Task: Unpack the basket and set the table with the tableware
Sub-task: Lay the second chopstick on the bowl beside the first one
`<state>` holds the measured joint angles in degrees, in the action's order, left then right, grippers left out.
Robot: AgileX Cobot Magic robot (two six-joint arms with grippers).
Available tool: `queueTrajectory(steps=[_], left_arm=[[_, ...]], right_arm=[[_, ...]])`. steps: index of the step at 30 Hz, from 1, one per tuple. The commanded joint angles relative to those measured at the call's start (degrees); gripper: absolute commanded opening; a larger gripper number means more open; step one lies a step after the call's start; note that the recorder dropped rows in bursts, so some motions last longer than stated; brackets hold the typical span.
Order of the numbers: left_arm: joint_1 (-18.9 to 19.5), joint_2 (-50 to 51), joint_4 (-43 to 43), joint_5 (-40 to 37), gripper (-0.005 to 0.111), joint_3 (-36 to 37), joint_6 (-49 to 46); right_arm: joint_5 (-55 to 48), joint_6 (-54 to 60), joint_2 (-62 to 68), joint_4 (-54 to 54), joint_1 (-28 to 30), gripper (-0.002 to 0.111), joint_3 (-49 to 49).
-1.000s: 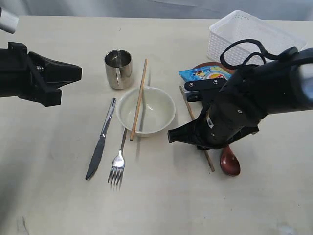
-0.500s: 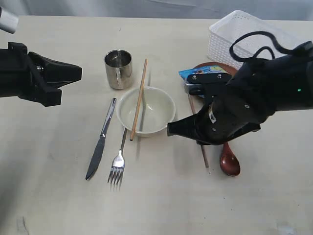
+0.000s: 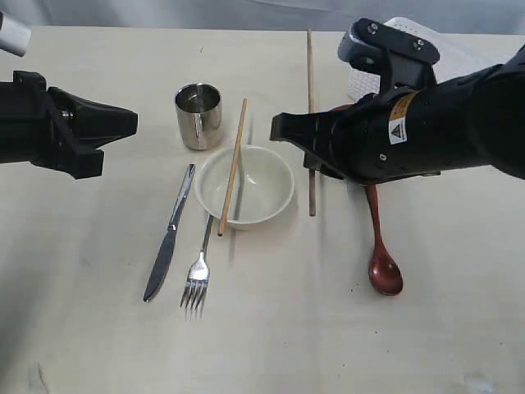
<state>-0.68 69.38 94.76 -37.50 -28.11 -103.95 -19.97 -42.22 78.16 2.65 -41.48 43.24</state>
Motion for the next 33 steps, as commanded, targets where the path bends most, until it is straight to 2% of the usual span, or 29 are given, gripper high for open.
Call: queueTrajectory(steps=[1,9,17,33], left_arm=[[0.14,0.02,-0.02,-0.15,0.0,0.34,-0.3],[0.14,0.02,-0.02,-0.15,0.0,0.34,-0.3],[0.14,0.02,-0.02,-0.15,0.0,0.34,-0.3],[0.14,0.02,-0.02,-0.15,0.0,0.34,-0.3]], right_arm=[[4.66,0.22,0.74,-4.92,-1.9,0.0,0.05],[15.63,-5.11,8.01,-6.73,-4.53,0.0,-0.05],[17.27,-7.69,15.29,-7.56,-4.57,0.0,-0.05],[12.96,-6.72,15.68,-7.66,-4.97,0.0,-0.05]])
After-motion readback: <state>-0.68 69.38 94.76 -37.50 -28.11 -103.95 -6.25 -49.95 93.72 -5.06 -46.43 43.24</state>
